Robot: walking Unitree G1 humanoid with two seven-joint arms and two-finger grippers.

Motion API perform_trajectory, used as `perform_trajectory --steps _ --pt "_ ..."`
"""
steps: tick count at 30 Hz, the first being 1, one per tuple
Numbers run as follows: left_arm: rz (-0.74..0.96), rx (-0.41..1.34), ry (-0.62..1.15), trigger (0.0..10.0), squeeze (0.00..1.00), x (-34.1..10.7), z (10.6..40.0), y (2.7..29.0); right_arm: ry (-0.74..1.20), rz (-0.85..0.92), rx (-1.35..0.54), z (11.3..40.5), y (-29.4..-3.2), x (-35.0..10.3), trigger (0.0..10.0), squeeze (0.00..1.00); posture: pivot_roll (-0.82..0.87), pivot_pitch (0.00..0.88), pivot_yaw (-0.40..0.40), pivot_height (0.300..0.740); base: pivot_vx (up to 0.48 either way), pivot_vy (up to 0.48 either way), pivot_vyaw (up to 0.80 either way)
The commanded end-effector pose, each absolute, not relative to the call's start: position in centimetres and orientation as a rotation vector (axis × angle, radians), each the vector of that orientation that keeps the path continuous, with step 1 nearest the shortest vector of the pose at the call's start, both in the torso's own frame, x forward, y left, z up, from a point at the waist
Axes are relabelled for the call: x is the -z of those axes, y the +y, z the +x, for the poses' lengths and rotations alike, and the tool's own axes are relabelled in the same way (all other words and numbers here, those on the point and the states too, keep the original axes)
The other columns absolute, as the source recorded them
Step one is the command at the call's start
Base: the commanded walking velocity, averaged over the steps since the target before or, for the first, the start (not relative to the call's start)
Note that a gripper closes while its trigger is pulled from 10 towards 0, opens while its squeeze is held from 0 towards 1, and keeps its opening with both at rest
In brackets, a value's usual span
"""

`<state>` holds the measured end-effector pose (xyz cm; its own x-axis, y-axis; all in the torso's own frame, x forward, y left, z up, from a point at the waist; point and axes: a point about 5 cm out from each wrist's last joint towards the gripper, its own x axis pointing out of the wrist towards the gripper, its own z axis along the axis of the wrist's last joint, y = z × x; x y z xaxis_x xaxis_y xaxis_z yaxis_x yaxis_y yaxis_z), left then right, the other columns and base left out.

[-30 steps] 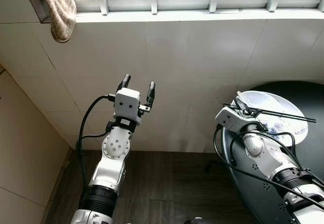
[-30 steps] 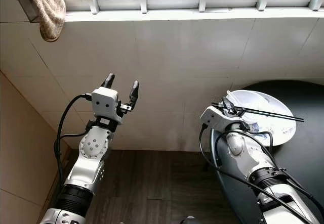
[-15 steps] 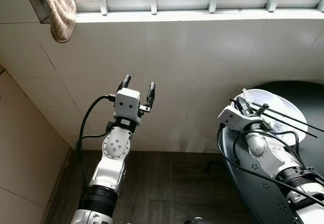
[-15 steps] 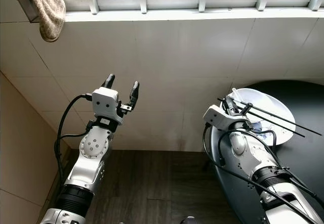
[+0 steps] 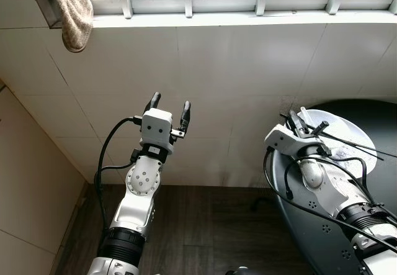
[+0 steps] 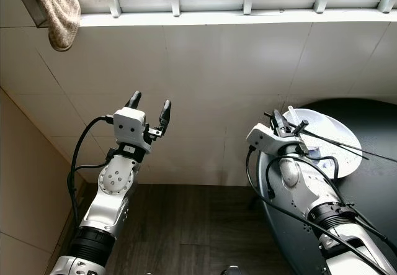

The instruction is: Kitchen organization

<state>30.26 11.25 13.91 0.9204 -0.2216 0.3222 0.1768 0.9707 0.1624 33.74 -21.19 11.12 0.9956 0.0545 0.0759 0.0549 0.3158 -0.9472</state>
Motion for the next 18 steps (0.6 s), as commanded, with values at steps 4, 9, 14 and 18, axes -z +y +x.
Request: perform_trajectory --steps 4,9,14,18 --pt "0.130 0.198 -0.330 10.0 0.00 -13.79 30.47 11.31 -0.116 -1.263 0.021 33.82 -21.53 -11.70 0.0 0.00 -0.10 0.000 0.018 0.740 0.000 0.000 0.00" --pt "0.130 0.198 -0.330 10.0 0.00 -13.79 30.47 11.31 -0.116 -1.263 0.021 33.82 -21.53 -11.70 0.0 0.00 -0.10 0.000 0.018 0.740 0.000 0.000 0.00" --pt "0.130 0.198 -0.330 10.0 0.00 -13.79 30.47 11.31 -0.116 -1.263 0.021 33.82 -21.53 -11.70 0.0 0.00 -0.10 0.000 0.018 0.740 0.000 0.000 0.00" --pt "0.130 0.198 -0.330 10.0 0.00 -13.79 30.47 11.31 -0.116 -1.263 0.021 33.82 -21.53 -11.70 0.0 0.00 -0.10 0.000 0.018 0.740 0.000 0.000 0.00"
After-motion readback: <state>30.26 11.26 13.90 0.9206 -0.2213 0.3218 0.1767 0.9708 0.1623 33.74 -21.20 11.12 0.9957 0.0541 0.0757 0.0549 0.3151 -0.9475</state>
